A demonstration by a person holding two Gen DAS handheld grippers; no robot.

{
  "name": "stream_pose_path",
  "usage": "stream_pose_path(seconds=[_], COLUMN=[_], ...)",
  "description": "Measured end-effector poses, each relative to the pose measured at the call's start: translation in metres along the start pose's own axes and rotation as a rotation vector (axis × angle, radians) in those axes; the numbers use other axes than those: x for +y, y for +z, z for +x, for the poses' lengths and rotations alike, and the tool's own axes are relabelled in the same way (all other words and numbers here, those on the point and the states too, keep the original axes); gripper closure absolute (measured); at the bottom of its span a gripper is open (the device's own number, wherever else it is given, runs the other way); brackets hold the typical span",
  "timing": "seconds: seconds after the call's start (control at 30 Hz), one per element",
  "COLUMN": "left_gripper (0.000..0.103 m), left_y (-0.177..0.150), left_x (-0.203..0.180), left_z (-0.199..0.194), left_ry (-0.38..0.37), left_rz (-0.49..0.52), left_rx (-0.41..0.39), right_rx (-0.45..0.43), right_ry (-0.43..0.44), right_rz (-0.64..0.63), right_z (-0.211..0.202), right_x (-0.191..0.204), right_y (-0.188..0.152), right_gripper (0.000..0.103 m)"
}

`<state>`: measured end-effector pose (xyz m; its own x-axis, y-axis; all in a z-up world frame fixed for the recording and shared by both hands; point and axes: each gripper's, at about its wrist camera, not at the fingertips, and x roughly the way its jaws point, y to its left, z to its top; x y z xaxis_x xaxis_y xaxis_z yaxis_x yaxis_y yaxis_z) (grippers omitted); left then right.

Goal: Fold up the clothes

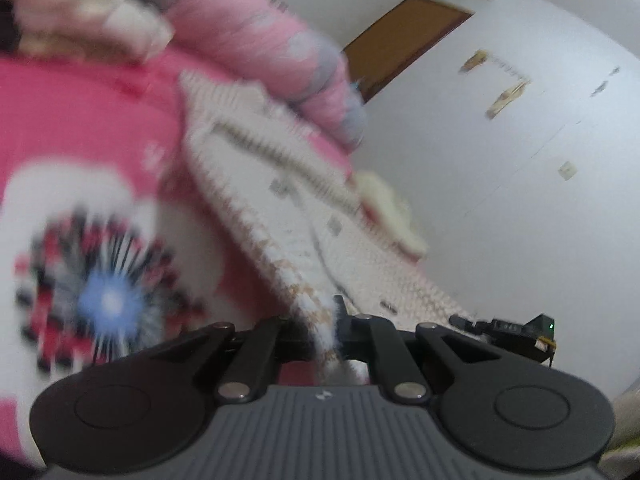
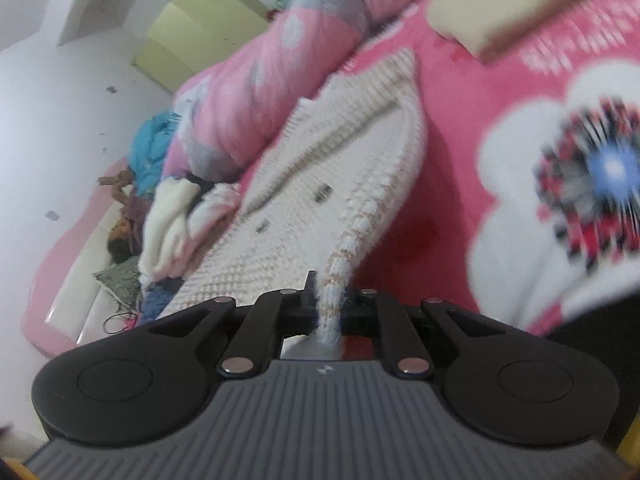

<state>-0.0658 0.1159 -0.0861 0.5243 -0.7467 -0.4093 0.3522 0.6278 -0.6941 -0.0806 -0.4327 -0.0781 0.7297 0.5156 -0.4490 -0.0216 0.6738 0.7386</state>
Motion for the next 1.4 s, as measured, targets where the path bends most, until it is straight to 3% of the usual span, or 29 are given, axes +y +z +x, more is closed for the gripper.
stream_pose_path(seconds=[0.2,0.3,0.37,0.5,0.63,0.73,0.83,1.0,1.13,1.27,1.4], left_gripper=[0.095,0.071,0.065,0.057,0.055,0.043,0.038,0.038,0.038,0.04,0.042], left_y=[-0.008,-0.012,-0.015,0.01,0.042,0.068,0.091,0.107,0.109,0.102,0.098], left_x=[0.012,0.024,0.029,0.016,-0.001,-0.005,0.007,0.034,0.048,0.056,0.059], left_z=[0.01,0.016,0.006,-0.012,-0.026,0.006,0.042,0.083,0.085,0.077,0.074], left_ry=[0.01,0.078,0.131,0.187,0.234,0.289,0.352,0.429,0.413,0.404,0.407], left_rz=[-0.024,-0.058,-0.086,-0.023,0.079,0.123,0.137,0.064,0.033,0.005,0.0], left_rx=[0.049,0.12,0.138,0.063,-0.027,-0.051,-0.036,0.058,0.045,0.01,-0.02], right_rx=[-0.015,-0.001,0.009,0.017,-0.106,-0.09,-0.054,-0.067,-0.071,0.026,0.198], right_ry=[-0.024,-0.092,-0.138,-0.232,-0.323,-0.234,-0.18,-0.211,-0.228,-0.127,-0.07], right_rz=[0.032,0.02,0.012,-0.017,-0.298,-0.43,-0.46,-0.444,-0.443,-0.623,-0.76], right_z=[-0.008,-0.016,-0.022,-0.035,-0.037,0.005,0.043,0.046,0.051,0.088,0.144], right_x=[-0.008,-0.011,-0.013,-0.014,0.036,0.066,0.077,0.07,0.067,0.109,0.137], right_y=[-0.007,-0.006,-0.006,-0.003,0.019,0.03,0.031,0.024,0.02,0.023,-0.004], right_gripper=[0.097,0.093,0.092,0.091,0.091,0.091,0.091,0.091,0.091,0.091,0.091])
